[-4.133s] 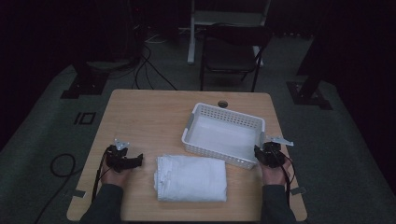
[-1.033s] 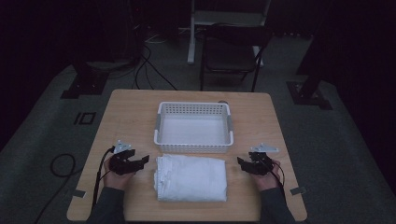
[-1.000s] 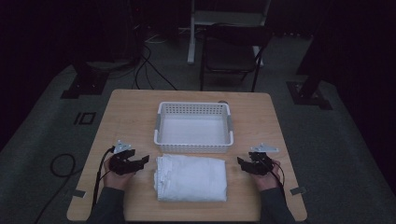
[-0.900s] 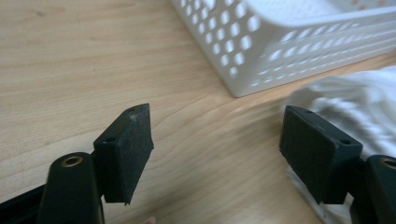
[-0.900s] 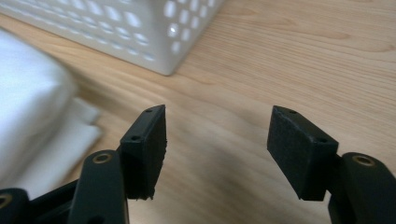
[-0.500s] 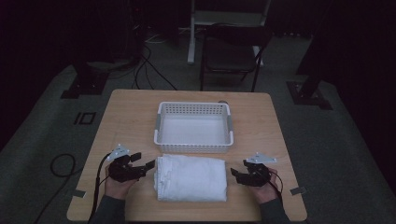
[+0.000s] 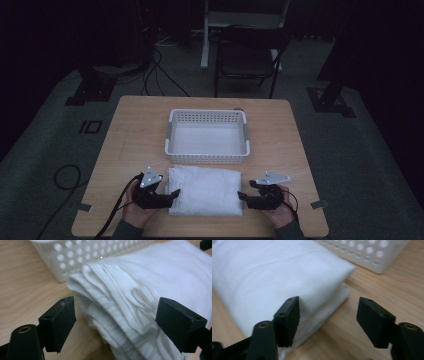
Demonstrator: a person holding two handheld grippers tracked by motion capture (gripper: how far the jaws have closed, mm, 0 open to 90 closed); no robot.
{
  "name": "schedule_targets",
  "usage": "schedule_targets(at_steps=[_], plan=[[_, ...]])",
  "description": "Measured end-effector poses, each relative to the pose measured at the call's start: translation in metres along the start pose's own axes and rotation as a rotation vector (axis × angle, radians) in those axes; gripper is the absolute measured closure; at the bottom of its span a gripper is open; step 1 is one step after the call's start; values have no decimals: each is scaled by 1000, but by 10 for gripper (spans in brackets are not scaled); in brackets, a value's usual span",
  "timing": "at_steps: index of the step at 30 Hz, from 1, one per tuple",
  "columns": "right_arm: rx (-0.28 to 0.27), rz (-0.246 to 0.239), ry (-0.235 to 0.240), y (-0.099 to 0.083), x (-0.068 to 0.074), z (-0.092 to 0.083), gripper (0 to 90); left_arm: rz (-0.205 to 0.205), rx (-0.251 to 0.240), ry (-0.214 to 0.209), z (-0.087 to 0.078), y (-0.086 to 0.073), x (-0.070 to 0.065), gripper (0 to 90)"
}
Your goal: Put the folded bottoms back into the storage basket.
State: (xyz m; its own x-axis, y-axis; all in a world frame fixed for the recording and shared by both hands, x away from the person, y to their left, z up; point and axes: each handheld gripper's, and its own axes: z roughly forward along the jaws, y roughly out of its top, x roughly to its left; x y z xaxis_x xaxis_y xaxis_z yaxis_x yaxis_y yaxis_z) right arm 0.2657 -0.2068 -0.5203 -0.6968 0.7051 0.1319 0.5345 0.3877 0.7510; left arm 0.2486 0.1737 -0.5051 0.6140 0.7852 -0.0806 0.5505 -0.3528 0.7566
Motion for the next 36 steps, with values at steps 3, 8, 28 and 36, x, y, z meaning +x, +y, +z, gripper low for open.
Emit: schedule_targets(at_steps=[3,8,28,36], plan=[[16,-30,36,0,5,0,293,31,23,0,3,-3,-8,155],[70,-67,41,-2,11,11,293,79,56,52,13,-8,-13,164],[72,13,-84,12,-10,29,207,7,12,-9,37,6,15,175],[83,56,-122,18,-16,34,176,7,20,8,43,16,20,174]])
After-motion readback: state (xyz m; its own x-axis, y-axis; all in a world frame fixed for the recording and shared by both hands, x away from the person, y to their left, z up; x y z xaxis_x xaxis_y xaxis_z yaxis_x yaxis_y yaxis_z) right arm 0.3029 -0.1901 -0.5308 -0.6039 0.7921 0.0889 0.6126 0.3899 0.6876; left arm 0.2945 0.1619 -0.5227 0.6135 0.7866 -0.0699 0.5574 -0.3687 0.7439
